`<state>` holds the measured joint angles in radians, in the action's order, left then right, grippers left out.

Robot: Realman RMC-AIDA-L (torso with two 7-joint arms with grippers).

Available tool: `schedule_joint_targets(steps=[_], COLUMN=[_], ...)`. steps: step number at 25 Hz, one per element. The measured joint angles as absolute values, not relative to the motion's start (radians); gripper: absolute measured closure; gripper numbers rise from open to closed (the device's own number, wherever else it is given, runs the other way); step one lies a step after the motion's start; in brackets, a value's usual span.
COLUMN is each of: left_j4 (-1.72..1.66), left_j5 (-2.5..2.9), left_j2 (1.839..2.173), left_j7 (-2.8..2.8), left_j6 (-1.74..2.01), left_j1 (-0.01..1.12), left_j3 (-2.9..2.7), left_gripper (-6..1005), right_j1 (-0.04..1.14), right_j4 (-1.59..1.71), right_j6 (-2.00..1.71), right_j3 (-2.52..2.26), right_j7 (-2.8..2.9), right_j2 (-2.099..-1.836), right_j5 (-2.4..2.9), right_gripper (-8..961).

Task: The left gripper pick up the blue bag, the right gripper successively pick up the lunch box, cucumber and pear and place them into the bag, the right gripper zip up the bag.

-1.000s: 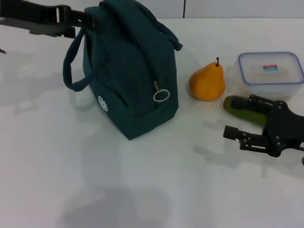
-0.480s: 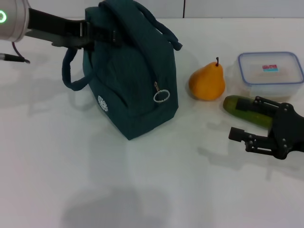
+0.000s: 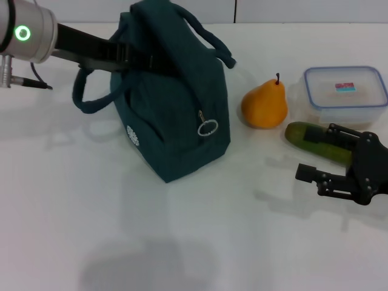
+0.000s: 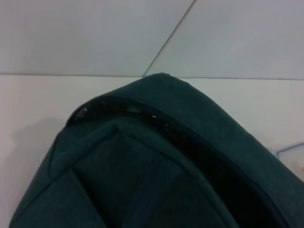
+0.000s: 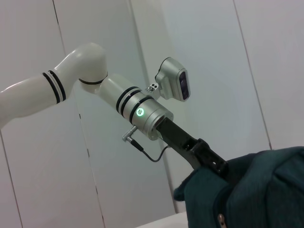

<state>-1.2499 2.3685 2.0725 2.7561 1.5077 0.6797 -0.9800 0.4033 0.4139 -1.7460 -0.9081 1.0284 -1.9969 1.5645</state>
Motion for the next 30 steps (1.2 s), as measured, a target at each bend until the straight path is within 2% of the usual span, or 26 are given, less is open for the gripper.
schedule_joint_targets(steps=[1,6,8,14,20,25,30], left_j4=[-1.250,-1.254,-1.259,-1.289,-1.332,-1.372,-1.403], left_j5=[2.369,2.367,2.363,2.356,2.270,2.193,2.130], left_j2=[2.073,2.078,2.082,2.086,2.089,2.089,2.091], left_j7=[2.756,2.760,2.763,2.782,2.795,2.803,2.816], left_j6=[1.508,1.512,1.518,1.520,1.516,1.515,1.513], left_j1=[0.680,0.680,0.671,0.612,0.528,0.462,0.438], left_j3=[-0.980,-0.982,-0.984,-0.996,-1.018,-1.073,-1.121], left_gripper=[278,504,716,939,954,966,966], right_j1=[0.403,0.403,0.399,0.390,0.387,0.361,0.345], right_j4=[0.414,0.410,0.410,0.408,0.405,0.402,0.400], right_j6=[-1.746,-1.744,-1.744,-1.738,-1.714,-1.632,-1.564], right_j3=[-0.908,-0.900,-0.887,-0.833,-0.764,-0.634,-0.521], right_j7=[1.029,1.029,1.029,1.038,1.073,1.132,1.206], right_j2=[-1.997,-1.996,-1.996,-1.994,-1.991,-2.000,-2.002], right_j5=[1.565,1.565,1.565,1.565,1.565,1.565,1.565], right_gripper=[176,175,175,175,175,176,176])
